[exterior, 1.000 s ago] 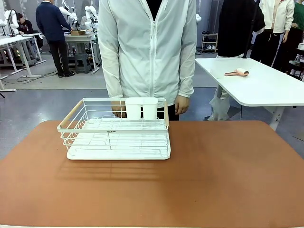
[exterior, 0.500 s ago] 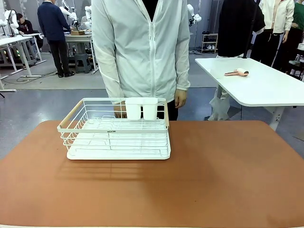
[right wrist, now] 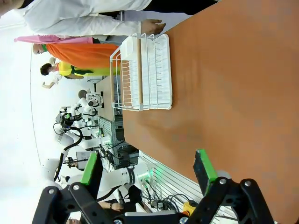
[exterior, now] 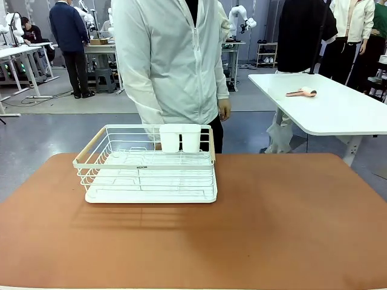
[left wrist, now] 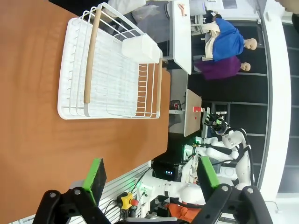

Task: Clean the table.
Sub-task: Pick up the Lint Roller when the human hands it over.

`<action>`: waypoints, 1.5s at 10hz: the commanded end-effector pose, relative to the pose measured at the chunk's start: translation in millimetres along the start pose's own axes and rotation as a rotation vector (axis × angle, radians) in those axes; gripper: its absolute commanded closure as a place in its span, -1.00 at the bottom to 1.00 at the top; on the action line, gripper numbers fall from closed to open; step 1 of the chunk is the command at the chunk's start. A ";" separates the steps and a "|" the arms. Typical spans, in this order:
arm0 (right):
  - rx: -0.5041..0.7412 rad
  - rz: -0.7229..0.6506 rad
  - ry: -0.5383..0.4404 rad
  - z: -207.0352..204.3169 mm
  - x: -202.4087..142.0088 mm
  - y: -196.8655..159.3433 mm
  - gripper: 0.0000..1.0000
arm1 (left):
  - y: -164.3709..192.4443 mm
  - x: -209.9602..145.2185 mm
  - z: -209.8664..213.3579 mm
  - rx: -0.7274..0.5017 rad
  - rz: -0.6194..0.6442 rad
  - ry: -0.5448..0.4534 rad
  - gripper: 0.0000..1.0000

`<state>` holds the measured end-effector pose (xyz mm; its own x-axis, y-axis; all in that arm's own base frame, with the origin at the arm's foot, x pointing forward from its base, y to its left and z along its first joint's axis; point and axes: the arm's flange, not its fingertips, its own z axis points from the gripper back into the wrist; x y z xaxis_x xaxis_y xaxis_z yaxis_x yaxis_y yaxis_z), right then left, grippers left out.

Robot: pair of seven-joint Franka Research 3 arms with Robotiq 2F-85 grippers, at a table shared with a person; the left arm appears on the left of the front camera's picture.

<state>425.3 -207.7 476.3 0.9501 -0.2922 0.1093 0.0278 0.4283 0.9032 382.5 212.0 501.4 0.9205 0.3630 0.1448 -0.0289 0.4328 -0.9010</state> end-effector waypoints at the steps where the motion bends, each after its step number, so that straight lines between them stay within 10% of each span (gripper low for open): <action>1: 0.003 0.004 0.002 -0.5 -0.1 1.7 -1.00 | -0.4 -2.1 1.8 -0.010 -0.002 0.000 -1.00; 15: 0.003 0.004 0.002 -0.5 -0.1 1.7 -1.00 | -0.4 -2.1 1.8 -0.010 -0.002 0.000 -1.00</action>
<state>425.7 -206.9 476.3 0.9506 -0.2904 0.1094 0.0270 0.4287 0.9031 382.5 212.1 501.4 0.9204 0.3631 0.1448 -0.0290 0.4328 -0.9010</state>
